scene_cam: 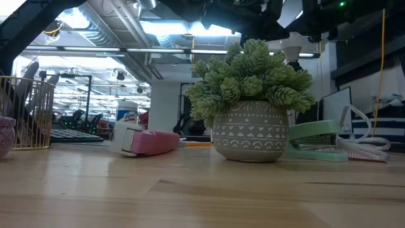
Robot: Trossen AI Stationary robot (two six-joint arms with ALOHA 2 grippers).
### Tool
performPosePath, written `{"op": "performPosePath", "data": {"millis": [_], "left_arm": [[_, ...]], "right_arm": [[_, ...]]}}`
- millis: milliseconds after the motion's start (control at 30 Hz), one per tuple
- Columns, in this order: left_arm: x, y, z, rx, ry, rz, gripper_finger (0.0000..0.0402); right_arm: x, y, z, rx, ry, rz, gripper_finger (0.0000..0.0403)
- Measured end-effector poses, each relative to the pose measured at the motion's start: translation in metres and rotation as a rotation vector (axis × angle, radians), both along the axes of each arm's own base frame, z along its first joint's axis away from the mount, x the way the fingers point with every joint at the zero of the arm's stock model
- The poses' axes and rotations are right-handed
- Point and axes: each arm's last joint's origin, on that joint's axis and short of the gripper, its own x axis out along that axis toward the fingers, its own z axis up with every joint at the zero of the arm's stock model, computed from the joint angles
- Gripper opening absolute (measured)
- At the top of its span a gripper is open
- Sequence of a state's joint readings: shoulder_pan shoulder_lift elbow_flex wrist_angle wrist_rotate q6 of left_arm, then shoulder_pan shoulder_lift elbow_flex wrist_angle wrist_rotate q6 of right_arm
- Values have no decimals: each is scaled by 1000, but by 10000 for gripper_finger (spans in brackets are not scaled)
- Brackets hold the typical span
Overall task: Screw lightbulb
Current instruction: Insert the lightbulb into the lamp
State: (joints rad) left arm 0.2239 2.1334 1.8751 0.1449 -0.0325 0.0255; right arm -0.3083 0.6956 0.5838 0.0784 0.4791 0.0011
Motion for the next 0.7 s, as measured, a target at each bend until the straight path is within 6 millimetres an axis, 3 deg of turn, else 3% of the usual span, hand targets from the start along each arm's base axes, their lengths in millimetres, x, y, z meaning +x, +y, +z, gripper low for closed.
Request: {"op": "performPosePath", "data": {"millis": [700], "left_arm": [[-4,18,0,1,-2,68,1]], "right_arm": [[0,0,0,2,-2,-1,113]]}}
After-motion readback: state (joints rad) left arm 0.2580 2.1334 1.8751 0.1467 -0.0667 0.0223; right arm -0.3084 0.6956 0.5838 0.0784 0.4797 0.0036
